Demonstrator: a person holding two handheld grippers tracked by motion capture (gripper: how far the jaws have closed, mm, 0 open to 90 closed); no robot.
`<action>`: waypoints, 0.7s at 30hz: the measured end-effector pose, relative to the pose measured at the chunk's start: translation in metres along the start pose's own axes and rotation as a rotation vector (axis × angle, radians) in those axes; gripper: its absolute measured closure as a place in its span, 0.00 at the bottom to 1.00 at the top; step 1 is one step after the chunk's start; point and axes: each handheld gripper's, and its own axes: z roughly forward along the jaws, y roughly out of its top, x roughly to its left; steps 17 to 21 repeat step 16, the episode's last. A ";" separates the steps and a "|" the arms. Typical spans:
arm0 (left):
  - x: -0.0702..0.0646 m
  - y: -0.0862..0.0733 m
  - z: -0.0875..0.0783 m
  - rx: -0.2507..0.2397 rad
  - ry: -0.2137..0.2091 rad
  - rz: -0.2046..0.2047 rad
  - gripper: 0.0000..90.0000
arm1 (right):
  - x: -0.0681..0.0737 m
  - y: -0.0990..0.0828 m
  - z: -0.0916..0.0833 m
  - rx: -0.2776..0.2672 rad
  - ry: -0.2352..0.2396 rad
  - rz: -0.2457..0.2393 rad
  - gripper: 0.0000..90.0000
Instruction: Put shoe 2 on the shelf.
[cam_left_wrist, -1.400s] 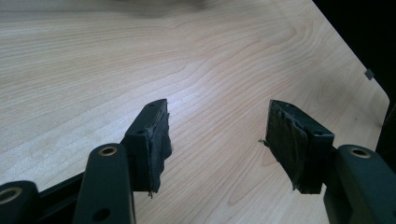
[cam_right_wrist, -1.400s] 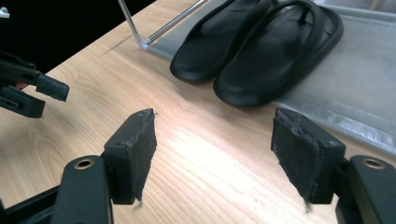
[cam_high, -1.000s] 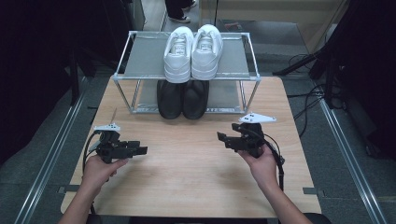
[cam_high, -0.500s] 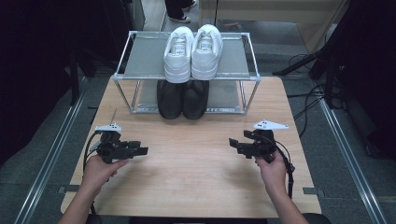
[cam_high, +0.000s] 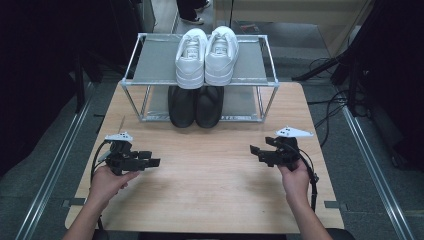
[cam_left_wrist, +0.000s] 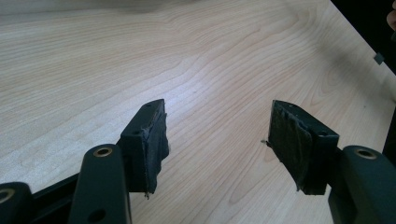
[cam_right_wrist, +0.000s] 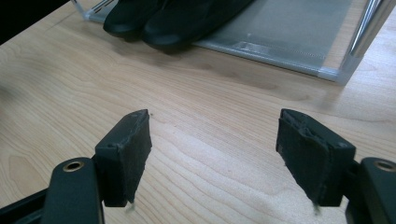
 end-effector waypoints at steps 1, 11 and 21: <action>0.000 0.000 0.000 0.001 0.002 0.002 0.41 | 0.000 0.000 0.001 0.003 0.001 -0.002 0.31; -0.004 0.001 0.006 0.012 0.001 -0.009 0.34 | 0.003 -0.001 0.008 0.039 0.041 -0.033 0.30; -0.008 0.000 0.011 0.016 0.004 0.020 0.30 | 0.007 -0.003 0.014 0.062 0.049 -0.081 0.29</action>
